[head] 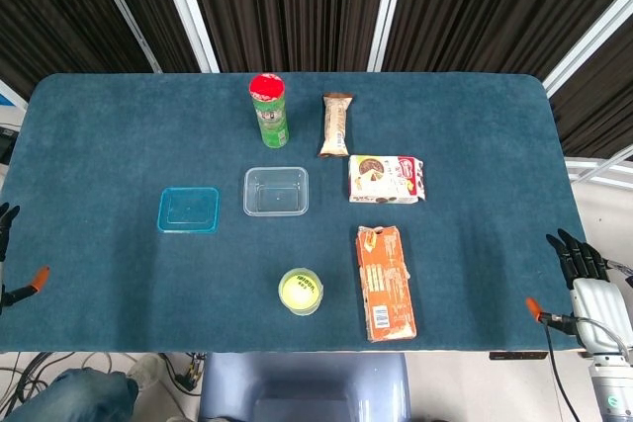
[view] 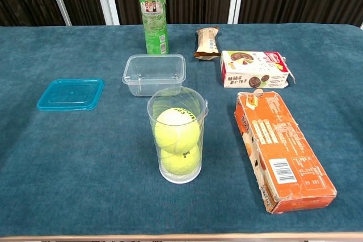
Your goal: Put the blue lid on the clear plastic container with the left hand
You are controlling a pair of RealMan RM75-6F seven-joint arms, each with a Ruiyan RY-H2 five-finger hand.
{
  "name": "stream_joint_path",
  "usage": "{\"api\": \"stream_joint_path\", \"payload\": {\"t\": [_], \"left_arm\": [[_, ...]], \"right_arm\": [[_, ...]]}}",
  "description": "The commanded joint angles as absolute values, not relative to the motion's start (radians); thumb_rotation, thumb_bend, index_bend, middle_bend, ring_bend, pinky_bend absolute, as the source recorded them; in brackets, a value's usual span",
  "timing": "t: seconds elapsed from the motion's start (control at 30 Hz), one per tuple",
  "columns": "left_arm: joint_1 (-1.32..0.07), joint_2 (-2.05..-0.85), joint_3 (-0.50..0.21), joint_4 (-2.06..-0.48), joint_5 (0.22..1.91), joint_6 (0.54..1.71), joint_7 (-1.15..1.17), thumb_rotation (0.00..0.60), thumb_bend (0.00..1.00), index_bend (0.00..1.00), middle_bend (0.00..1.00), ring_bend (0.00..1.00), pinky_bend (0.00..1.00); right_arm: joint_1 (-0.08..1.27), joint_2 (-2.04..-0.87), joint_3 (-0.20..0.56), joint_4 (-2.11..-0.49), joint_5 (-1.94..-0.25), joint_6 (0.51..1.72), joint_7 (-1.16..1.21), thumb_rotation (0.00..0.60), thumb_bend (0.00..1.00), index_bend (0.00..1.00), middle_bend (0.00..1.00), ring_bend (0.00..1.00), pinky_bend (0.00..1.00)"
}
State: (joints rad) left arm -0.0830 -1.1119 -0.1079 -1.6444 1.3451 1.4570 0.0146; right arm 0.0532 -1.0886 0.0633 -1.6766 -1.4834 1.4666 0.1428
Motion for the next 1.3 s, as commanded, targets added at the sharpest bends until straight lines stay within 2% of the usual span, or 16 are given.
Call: {"api": "stream_joint_path", "payload": {"t": [0.03,0.3,0.4,0.63,0.8,0.93,1.3], "left_arm": [[-0.084,-1.113,-0.106,-1.642,1.349,1.458,0.014,0.6,0.25,0.01,0.0,0.0,0.01],[-0.09,-1.121,-0.113,-1.617,1.368,1.469,0.0,0.6,0.23,0.01,0.0,0.0,0.01],[-0.111,-1.126,-0.123,-1.597,1.355,1.438,0.005,0.6,0.2,0.01,0.0,0.0,0.01],[-0.25,-1.063,-0.195,-1.646,1.258,1.249,0.119,0.6,0.17,0.0,0.0,0.0,0.03],[-0.436,-1.039,-0.248,-1.689,1.051,0.949,0.246,0.6,0.16,0.0,0.0,0.0,0.03],[-0.521,-1.036,-0.244,-1.686,0.946,0.828,0.299,0.6,0.13,0.0,0.0,0.0,0.03],[-0.726,-1.212,-0.189,-1.518,0.734,0.709,0.448,0.6,0.12,0.0,0.0,0.0,0.03]], "right_arm": [[0.053,-1.088,0.063,-1.677,-1.482,1.465,0.143,0.6,0.29,0.07,0.0,0.0,0.0],[0.052,-1.087,0.063,-1.681,-1.48,1.465,0.148,0.6,0.29,0.07,0.0,0.0,0.0],[0.051,-1.086,0.063,-1.684,-1.475,1.464,0.15,0.6,0.29,0.07,0.0,0.0,0.0],[0.055,-1.084,0.064,-1.69,-1.466,1.45,0.154,0.6,0.29,0.07,0.0,0.0,0.0],[0.057,-1.078,0.065,-1.7,-1.447,1.432,0.168,0.6,0.29,0.07,0.0,0.0,0.0],[0.057,-1.074,0.066,-1.704,-1.442,1.428,0.176,0.6,0.29,0.07,0.0,0.0,0.0],[0.058,-1.066,0.067,-1.711,-1.431,1.415,0.192,0.6,0.29,0.07,0.0,0.0,0.0]]}}
